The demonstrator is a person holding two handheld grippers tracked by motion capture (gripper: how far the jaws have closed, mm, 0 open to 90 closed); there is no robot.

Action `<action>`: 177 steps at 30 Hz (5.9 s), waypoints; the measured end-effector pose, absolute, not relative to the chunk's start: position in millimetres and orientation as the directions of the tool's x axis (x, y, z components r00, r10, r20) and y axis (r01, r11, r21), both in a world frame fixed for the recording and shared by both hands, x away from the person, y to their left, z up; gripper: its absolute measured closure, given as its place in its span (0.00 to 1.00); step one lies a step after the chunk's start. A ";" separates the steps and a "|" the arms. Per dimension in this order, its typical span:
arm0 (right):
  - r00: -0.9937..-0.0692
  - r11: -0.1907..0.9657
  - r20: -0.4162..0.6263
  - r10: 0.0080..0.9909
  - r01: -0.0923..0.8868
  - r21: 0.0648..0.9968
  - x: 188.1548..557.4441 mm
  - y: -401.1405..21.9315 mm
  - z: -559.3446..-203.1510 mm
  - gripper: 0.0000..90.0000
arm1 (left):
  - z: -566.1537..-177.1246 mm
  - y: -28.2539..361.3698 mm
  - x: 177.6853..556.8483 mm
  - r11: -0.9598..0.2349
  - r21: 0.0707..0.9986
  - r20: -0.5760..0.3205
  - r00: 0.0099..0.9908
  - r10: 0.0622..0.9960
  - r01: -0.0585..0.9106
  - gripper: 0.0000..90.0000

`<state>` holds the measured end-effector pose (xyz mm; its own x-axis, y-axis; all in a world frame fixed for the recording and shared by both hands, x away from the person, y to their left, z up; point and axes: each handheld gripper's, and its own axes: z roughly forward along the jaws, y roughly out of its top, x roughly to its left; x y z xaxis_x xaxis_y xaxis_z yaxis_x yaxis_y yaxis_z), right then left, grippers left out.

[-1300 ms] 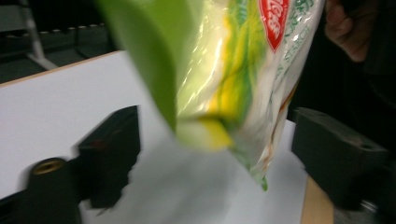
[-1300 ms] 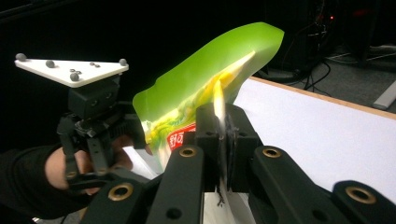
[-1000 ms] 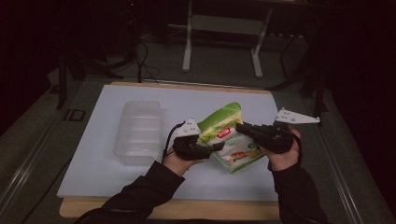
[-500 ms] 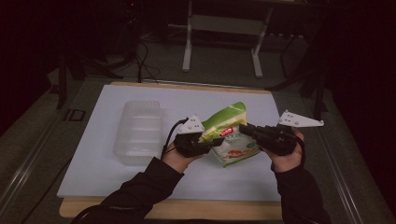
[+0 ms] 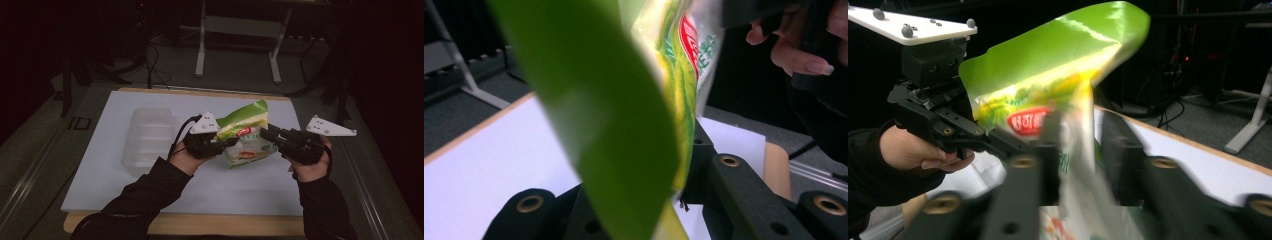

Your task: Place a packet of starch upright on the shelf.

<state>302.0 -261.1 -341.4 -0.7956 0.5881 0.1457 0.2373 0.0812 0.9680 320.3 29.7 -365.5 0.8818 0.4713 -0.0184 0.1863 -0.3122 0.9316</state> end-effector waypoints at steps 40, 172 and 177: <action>-0.750 0.043 0.251 0.612 0.348 0.936 314.6 -294.1 -403.7 0.17 | -338.8 208.8 357.4 -0.432 0.889 0.115 0.839 0.532 0.151 0.86; -0.668 0.044 0.349 0.658 0.496 0.867 309.2 -313.2 -449.1 0.21 | -438.8 269.6 265.4 -0.196 0.865 -0.111 0.555 0.824 0.463 0.00; -0.672 0.051 0.343 0.656 0.493 0.869 308.4 -311.5 -448.7 0.21 | -436.2 252.3 250.5 -0.216 0.875 -0.104 0.603 0.791 0.434 0.00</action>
<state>308.4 -311.5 -448.7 -0.6721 0.6563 0.3429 0.4926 0.0506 0.8688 250.5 252.3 -436.2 0.6032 0.7908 -0.1038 0.4340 -0.2163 0.8746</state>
